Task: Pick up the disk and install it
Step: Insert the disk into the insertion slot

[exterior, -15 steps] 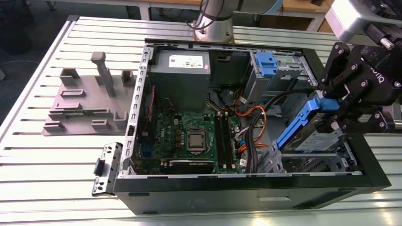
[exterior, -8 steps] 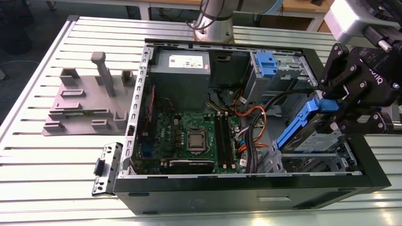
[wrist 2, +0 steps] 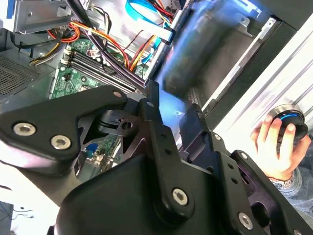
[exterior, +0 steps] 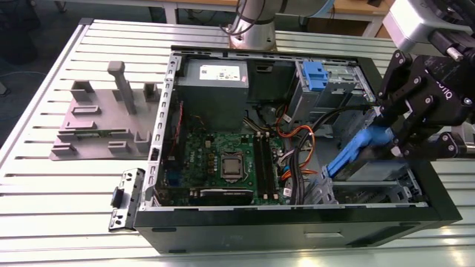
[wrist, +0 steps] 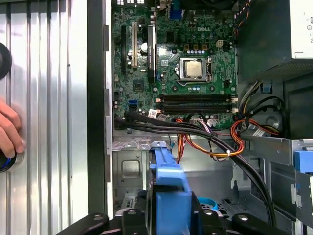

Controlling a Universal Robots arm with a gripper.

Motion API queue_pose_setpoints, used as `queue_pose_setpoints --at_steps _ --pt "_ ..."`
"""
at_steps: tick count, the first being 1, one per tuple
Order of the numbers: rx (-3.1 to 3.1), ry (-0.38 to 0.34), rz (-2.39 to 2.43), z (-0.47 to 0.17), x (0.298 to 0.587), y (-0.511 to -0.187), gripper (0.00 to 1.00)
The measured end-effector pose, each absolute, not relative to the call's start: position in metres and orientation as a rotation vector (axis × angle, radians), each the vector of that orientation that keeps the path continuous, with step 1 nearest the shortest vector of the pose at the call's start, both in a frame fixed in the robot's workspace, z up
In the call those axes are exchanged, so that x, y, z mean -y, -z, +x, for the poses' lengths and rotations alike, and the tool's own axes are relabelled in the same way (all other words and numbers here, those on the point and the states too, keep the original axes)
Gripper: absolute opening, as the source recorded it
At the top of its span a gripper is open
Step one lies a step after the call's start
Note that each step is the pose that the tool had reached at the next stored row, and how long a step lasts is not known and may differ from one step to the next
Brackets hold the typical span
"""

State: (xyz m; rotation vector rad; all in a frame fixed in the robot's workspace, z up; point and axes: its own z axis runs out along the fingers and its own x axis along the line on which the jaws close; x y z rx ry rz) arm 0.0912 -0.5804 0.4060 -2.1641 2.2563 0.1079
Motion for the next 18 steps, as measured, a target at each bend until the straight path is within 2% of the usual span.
queue_pose_setpoints --at_steps 9,10,11,13,14,16,18 --pt "-2.256 -0.108 -2.164 0.0913 0.5804 -0.4058 0.43" --pt "-2.256 -0.108 -2.164 0.0913 0.5804 -0.4058 0.36" --pt "-2.256 -0.108 -2.164 0.0913 0.5804 -0.4058 0.36" --pt "-2.256 -0.108 -2.164 0.0913 0.5804 -0.4057 0.24" --pt "-2.256 -0.108 -2.164 0.0913 0.5804 -0.4057 0.24" --pt "-2.256 -0.108 -2.164 0.0913 0.5804 -0.4057 0.13" --pt "-2.256 -0.108 -2.164 0.0912 0.5804 -0.4056 0.1"
